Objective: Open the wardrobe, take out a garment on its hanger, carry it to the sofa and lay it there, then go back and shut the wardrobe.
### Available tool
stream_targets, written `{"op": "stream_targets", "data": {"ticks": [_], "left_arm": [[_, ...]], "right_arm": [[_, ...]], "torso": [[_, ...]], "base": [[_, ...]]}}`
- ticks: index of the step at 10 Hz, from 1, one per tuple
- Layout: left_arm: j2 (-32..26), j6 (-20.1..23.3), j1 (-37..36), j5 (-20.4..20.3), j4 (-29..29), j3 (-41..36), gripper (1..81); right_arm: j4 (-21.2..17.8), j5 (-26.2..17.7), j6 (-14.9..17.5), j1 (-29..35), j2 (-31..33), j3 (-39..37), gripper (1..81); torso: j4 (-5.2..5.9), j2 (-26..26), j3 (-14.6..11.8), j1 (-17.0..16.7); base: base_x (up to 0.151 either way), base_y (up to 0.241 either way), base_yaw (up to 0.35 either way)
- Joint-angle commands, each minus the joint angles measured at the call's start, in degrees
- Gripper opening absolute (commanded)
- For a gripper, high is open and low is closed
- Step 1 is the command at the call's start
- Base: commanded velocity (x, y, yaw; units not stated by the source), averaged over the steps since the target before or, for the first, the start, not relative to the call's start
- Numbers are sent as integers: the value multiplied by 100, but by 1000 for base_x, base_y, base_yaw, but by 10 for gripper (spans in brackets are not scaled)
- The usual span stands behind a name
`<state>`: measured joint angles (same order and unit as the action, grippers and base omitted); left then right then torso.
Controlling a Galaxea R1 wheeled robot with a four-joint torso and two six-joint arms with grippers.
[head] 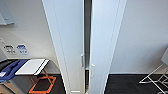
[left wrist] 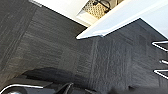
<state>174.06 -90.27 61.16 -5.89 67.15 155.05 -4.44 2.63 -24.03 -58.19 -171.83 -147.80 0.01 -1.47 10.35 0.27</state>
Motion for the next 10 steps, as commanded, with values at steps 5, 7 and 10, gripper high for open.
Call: {"op": "stream_targets", "data": {"ticks": [5, 7, 10], "left_arm": [[-477, 1, 1349, -378, 2171, -54, 811], [-459, 44, 1649, -334, 2390, -45, 811], [-389, 141, 2027, -132, 2496, -36, 811]], "right_arm": [[1885, -167, 65, -1436, -47, -643, 811], [1912, -175, 74, -1955, -47, -705, 811], [2070, -193, 276, -2413, -118, -732, 811]], "torso": [[0, -2, -2, 0], [0, -5, -5, -4], [0, -9, -11, -11]], "base": [[0, 0, 0], [0, 0, 0], [0, 0, 0]]}}
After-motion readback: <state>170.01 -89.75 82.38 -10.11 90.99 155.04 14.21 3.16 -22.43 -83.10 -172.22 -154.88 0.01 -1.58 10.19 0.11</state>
